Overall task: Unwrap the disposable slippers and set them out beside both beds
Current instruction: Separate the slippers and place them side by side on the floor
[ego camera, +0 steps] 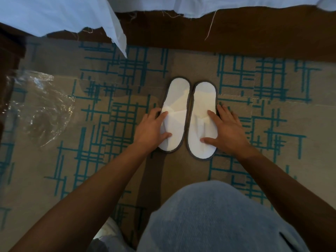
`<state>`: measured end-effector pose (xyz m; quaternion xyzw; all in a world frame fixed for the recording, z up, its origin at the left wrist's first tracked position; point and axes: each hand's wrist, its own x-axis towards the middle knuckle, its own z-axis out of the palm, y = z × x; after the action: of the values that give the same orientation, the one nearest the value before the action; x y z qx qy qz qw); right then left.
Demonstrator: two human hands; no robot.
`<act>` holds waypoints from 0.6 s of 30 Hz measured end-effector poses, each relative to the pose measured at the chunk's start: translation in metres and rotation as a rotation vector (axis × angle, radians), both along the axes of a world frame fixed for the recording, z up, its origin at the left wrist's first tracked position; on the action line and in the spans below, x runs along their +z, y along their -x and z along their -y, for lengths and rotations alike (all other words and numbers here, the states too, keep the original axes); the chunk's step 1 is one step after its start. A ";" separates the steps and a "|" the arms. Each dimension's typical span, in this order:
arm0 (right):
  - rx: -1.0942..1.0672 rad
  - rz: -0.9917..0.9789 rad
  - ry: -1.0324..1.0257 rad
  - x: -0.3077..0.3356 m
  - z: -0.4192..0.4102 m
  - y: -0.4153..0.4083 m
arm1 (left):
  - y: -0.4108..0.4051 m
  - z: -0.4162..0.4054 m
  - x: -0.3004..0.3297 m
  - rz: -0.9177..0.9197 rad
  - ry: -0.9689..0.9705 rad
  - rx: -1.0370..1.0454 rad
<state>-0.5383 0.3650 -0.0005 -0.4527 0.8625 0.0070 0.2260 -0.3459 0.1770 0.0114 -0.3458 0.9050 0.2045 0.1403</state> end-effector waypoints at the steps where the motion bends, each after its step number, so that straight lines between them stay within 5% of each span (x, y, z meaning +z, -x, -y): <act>1: -0.002 0.002 -0.003 0.000 0.000 0.000 | 0.000 -0.001 0.000 -0.002 -0.003 0.006; 18: 0.019 0.011 -0.045 0.009 0.005 0.004 | 0.002 0.002 0.008 0.088 0.041 -0.130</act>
<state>-0.5426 0.3597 0.0084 -0.4556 0.8565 0.0261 0.2410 -0.3483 0.1750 0.0194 -0.2978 0.9225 0.1608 0.1857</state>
